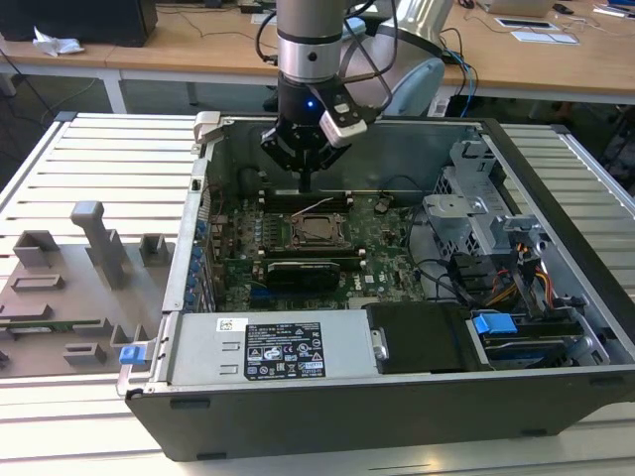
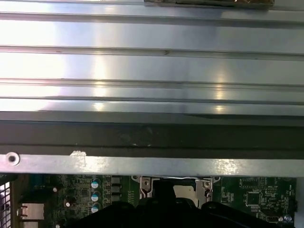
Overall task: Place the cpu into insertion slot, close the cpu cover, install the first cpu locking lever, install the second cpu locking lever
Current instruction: 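Install the first cpu locking lever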
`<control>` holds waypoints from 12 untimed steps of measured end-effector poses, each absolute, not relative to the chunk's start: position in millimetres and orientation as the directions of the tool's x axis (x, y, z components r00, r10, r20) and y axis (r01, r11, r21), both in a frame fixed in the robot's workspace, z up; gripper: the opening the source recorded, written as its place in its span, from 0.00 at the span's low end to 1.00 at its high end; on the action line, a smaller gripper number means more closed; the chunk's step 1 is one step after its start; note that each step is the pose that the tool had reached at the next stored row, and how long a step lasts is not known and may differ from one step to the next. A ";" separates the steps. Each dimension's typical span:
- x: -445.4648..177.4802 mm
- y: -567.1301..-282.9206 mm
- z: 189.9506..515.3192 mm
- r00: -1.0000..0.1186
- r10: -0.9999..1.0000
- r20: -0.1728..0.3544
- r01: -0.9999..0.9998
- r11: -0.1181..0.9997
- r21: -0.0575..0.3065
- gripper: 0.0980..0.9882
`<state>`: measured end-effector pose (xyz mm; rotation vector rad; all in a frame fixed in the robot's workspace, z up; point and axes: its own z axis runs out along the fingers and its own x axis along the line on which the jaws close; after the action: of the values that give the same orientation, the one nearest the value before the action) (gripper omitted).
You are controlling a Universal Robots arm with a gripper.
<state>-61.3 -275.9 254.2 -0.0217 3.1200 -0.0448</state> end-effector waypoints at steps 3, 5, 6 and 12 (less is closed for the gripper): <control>-61.3 -277.3 253.1 -1.000 -0.002 -0.021 -0.002 1.000 -0.014 0.01; -61.3 -278.4 252.8 -1.000 0.001 -0.021 0.001 1.000 0.001 0.01; -61.4 -280.4 252.4 -1.000 0.005 -0.021 0.004 1.000 0.023 0.01; -61.4 -281.8 251.1 -1.000 0.007 -0.021 0.006 0.999 0.039 0.01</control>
<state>-61.4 -281.8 251.1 0.0102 3.1198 0.0603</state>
